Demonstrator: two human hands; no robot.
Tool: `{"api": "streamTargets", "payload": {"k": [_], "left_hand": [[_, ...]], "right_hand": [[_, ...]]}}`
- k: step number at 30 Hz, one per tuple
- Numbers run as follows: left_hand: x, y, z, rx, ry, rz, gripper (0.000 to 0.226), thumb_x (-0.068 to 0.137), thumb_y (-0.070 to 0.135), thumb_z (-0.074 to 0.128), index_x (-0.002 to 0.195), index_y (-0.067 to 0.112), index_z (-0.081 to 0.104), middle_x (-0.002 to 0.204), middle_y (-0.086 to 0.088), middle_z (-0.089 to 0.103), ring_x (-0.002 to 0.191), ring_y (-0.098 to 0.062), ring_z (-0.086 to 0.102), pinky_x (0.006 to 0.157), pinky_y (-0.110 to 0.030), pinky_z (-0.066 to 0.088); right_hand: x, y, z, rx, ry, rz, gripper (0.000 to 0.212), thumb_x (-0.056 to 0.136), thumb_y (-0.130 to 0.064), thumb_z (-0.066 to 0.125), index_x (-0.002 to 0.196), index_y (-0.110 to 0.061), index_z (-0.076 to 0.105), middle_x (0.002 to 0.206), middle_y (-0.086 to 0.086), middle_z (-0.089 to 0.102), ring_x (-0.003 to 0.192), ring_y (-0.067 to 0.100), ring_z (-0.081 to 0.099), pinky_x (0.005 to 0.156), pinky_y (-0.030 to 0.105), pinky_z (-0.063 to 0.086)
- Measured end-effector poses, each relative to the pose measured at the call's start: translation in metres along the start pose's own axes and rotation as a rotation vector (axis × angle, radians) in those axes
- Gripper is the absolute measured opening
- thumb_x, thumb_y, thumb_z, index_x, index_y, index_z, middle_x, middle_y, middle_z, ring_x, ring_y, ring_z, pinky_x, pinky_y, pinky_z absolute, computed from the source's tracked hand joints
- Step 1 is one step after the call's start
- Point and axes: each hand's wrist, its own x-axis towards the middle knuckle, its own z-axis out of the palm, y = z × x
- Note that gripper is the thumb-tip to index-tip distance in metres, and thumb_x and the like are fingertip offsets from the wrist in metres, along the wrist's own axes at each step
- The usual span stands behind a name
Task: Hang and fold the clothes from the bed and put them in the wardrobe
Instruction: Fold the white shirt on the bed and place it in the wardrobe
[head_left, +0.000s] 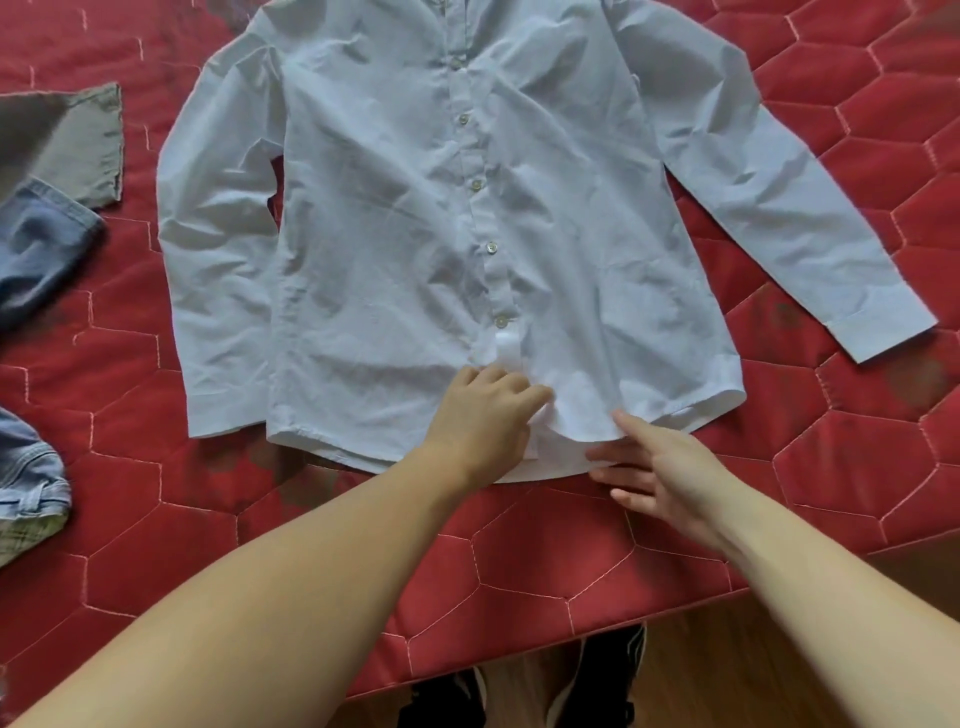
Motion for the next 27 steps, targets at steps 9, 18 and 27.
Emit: {"api": "streamTargets", "payload": {"k": [9,18,27], "left_hand": [[-0.004,0.007,0.017,0.01,-0.133,-0.016,0.035,0.077,0.027,0.067,0.112,0.024,0.066,0.102,0.003,0.064,0.095,-0.026,0.057,0.082,-0.037,0.038],[0.0,0.024,0.024,0.019,-0.124,-0.053,0.027,0.079,0.017,0.06,0.105,0.021,0.064,0.098,0.0,0.062,0.091,-0.028,0.059,0.078,-0.036,0.038],[0.003,0.035,0.029,-0.145,-0.155,0.001,0.015,0.086,0.025,0.06,0.099,0.02,0.065,0.101,0.003,0.065,0.094,-0.027,0.059,0.079,-0.033,0.04]], "right_hand": [[0.031,0.001,-0.055,-0.19,0.775,-0.37,0.049,0.075,-0.034,0.072,0.115,-0.021,0.046,0.088,0.005,0.062,0.085,0.031,0.065,0.076,0.047,0.055],[0.032,-0.019,-0.094,-1.136,0.739,-0.612,0.013,0.091,-0.028,0.048,0.09,-0.017,0.055,0.095,0.011,0.061,0.085,0.04,0.057,0.066,0.039,0.036],[0.034,-0.009,-0.12,-0.82,0.662,-0.203,0.037,0.089,-0.022,0.034,0.084,-0.003,0.065,0.092,0.024,0.068,0.086,0.039,0.063,0.08,0.041,0.051]]}}
